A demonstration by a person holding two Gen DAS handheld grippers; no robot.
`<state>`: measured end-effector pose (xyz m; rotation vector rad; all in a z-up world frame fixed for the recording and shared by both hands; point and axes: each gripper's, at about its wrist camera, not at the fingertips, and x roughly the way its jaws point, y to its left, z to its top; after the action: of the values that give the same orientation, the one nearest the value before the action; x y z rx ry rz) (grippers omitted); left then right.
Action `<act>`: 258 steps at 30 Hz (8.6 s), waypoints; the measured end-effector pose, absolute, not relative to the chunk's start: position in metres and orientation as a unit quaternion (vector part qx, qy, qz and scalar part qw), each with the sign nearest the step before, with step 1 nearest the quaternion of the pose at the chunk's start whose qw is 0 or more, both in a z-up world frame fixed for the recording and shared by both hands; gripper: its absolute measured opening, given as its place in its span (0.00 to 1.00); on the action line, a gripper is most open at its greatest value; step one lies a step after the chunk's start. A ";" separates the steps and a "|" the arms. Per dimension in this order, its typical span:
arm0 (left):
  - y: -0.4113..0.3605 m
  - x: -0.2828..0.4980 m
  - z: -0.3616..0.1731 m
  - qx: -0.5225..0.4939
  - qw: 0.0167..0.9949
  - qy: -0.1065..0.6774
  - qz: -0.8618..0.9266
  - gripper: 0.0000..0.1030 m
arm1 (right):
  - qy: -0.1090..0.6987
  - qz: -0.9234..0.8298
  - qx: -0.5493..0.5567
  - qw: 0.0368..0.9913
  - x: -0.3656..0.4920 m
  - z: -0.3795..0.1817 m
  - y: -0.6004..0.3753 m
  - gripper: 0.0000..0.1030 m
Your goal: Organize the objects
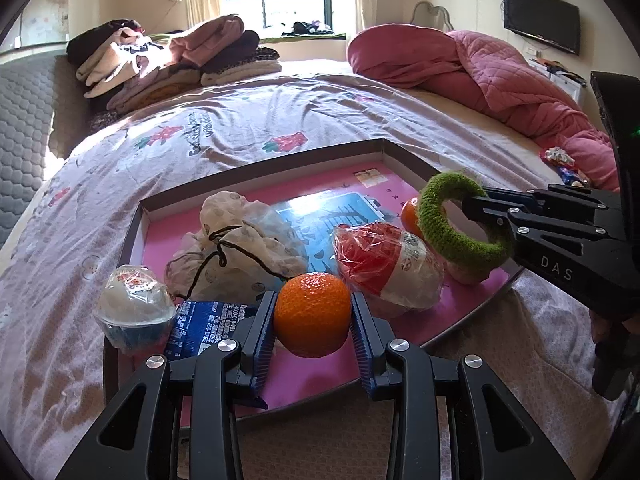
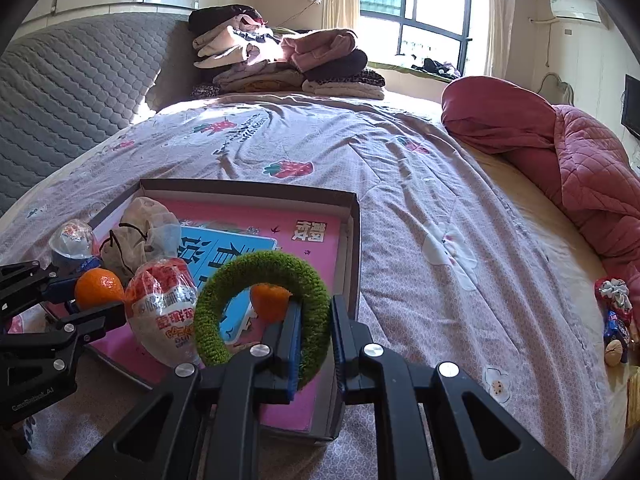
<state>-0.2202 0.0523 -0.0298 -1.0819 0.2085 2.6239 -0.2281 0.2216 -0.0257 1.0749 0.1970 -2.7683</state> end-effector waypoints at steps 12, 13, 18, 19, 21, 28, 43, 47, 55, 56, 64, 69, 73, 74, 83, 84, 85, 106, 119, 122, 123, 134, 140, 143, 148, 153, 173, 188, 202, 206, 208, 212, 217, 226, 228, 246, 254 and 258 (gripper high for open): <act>0.053 -0.221 -0.033 -0.375 0.145 0.075 0.912 0.35 | 0.067 -0.925 0.368 0.073 -0.229 -0.035 0.221 0.14; 0.053 -0.220 -0.033 -0.374 0.145 0.075 0.913 0.35 | 0.066 -0.924 0.368 0.074 -0.229 -0.035 0.222 0.14; 0.053 -0.220 -0.031 -0.371 0.146 0.075 0.914 0.35 | 0.065 -0.926 0.365 0.074 -0.229 -0.034 0.221 0.14; 0.053 -0.219 -0.030 -0.370 0.145 0.075 0.914 0.35 | 0.065 -0.926 0.365 0.074 -0.229 -0.034 0.221 0.14; 0.053 -0.219 -0.030 -0.370 0.146 0.074 0.915 0.35 | 0.063 -0.925 0.367 0.076 -0.229 -0.034 0.221 0.14; 0.052 -0.219 -0.029 -0.371 0.146 0.073 0.914 0.35 | 0.054 -0.925 0.369 0.078 -0.229 -0.031 0.224 0.14; 0.052 -0.218 -0.027 -0.370 0.145 0.073 0.915 0.35 | 0.028 -0.930 0.359 0.080 -0.226 -0.019 0.232 0.26; 0.050 -0.217 -0.025 -0.369 0.142 0.071 0.916 0.35 | 0.024 -0.931 0.355 0.081 -0.225 -0.015 0.233 0.27; 0.048 -0.215 -0.017 -0.360 0.140 0.066 0.920 0.43 | 0.020 -0.932 0.350 0.087 -0.221 -0.010 0.232 0.27; 0.047 -0.215 -0.016 -0.360 0.140 0.066 0.920 0.43 | 0.020 -0.933 0.349 0.086 -0.221 -0.010 0.232 0.27; 0.045 -0.212 -0.011 -0.354 0.138 0.063 0.923 0.46 | 0.019 -0.934 0.345 0.092 -0.218 -0.005 0.231 0.27; 0.045 -0.210 -0.007 -0.353 0.136 0.064 0.923 0.47 | 0.016 -0.935 0.342 0.093 -0.217 -0.003 0.232 0.27; 0.046 -0.209 -0.005 -0.352 0.138 0.065 0.923 0.48 | 0.016 -0.935 0.340 0.096 -0.216 -0.001 0.230 0.27; 0.046 -0.208 -0.003 -0.351 0.137 0.065 0.924 0.48 | 0.017 -0.935 0.341 0.097 -0.215 -0.001 0.230 0.27; 0.044 -0.198 0.012 -0.339 0.135 0.061 0.929 0.55 | 0.014 -0.938 0.331 0.104 -0.210 0.007 0.227 0.39; 0.044 -0.196 0.014 -0.337 0.135 0.060 0.930 0.56 | 0.014 -0.938 0.330 0.106 -0.209 0.008 0.226 0.40; 0.044 -0.195 0.016 -0.336 0.133 0.059 0.931 0.58 | 0.014 -0.938 0.329 0.106 -0.209 0.010 0.227 0.40; 0.030 -0.161 0.057 -0.308 0.098 0.039 0.946 0.68 | -0.007 -0.951 0.282 0.129 -0.168 0.053 0.224 0.52; 0.017 -0.140 0.072 -0.299 0.069 0.031 0.951 0.68 | -0.012 -0.957 0.256 0.135 -0.139 0.073 0.225 0.61; 0.014 -0.134 0.076 -0.297 0.066 0.027 0.952 0.68 | -0.014 -0.958 0.251 0.135 -0.133 0.076 0.229 0.62; 0.014 -0.132 0.077 -0.296 0.066 0.025 0.952 0.68 | -0.014 -0.959 0.250 0.136 -0.131 0.077 0.229 0.62; 0.008 -0.109 0.081 -0.292 0.053 0.020 0.955 0.68 | -0.016 -0.959 0.242 0.148 -0.108 0.081 0.222 0.64; 0.002 -0.097 0.071 -0.304 0.037 0.014 0.952 0.68 | -0.020 -0.956 0.248 0.154 -0.097 0.075 0.215 0.64; 0.000 -0.091 0.065 -0.310 0.035 0.010 0.950 0.68 | -0.019 -0.954 0.254 0.158 -0.093 0.070 0.210 0.64; -0.001 -0.084 0.058 -0.313 0.032 0.008 0.949 0.68 | -0.021 -0.950 0.265 0.161 -0.086 0.059 0.203 0.64; -0.003 -0.079 0.053 -0.319 0.028 0.000 0.947 0.68 | -0.013 -0.949 0.272 0.157 -0.080 0.050 0.200 0.64; 0.005 -0.073 0.033 -0.337 0.028 0.004 0.941 0.68 | -0.001 -0.946 0.290 0.143 -0.074 0.035 0.197 0.64; 0.006 -0.077 0.011 -0.343 0.016 0.007 0.939 0.68 | 0.006 -0.945 0.297 0.141 -0.075 0.016 0.194 0.64; 0.005 -0.079 -0.002 -0.338 0.017 0.003 0.941 0.68 | 0.002 -0.942 0.304 0.142 -0.075 -0.002 0.194 0.64; 0.005 -0.080 -0.006 -0.340 0.015 0.004 0.940 0.68 | 0.003 -0.941 0.308 0.140 -0.077 -0.007 0.194 0.64; 0.004 -0.080 -0.007 -0.340 0.018 0.001 0.940 0.68 | 0.003 -0.941 0.309 0.138 -0.077 -0.009 0.195 0.64; 0.006 -0.081 -0.012 -0.346 0.023 0.001 0.938 0.68 | 0.002 -0.941 0.312 0.133 -0.080 -0.012 0.198 0.64; 0.010 -0.081 -0.017 -0.350 0.023 0.010 0.936 0.68 | 0.001 -0.940 0.316 0.128 -0.082 -0.016 0.200 0.64; 0.009 -0.085 -0.024 -0.360 0.026 0.005 0.932 0.68 | -0.004 -0.938 0.321 0.130 -0.085 -0.020 0.203 0.64; 0.009 -0.086 -0.025 -0.361 0.025 0.007 0.932 0.68 | -0.005 -0.938 0.322 0.129 -0.086 -0.021 0.203 0.64; 0.007 -0.085 -0.026 -0.363 0.025 0.005 0.931 0.68 | -0.007 -0.935 0.331 0.130 -0.087 -0.027 0.203 0.64; 0.006 -0.087 -0.028 -0.367 0.021 0.004 0.930 0.68 | -0.002 -0.934 0.331 0.133 -0.086 -0.026 0.201 0.64; 0.006 -0.087 -0.028 -0.369 0.020 0.004 0.929 0.68 | 0.000 -0.934 0.330 0.135 -0.086 -0.026 0.200 0.64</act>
<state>-0.0872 0.0058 -0.0283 -1.1448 0.0137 2.8831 -0.0857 0.1997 -0.0259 0.9564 -0.0001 -2.7070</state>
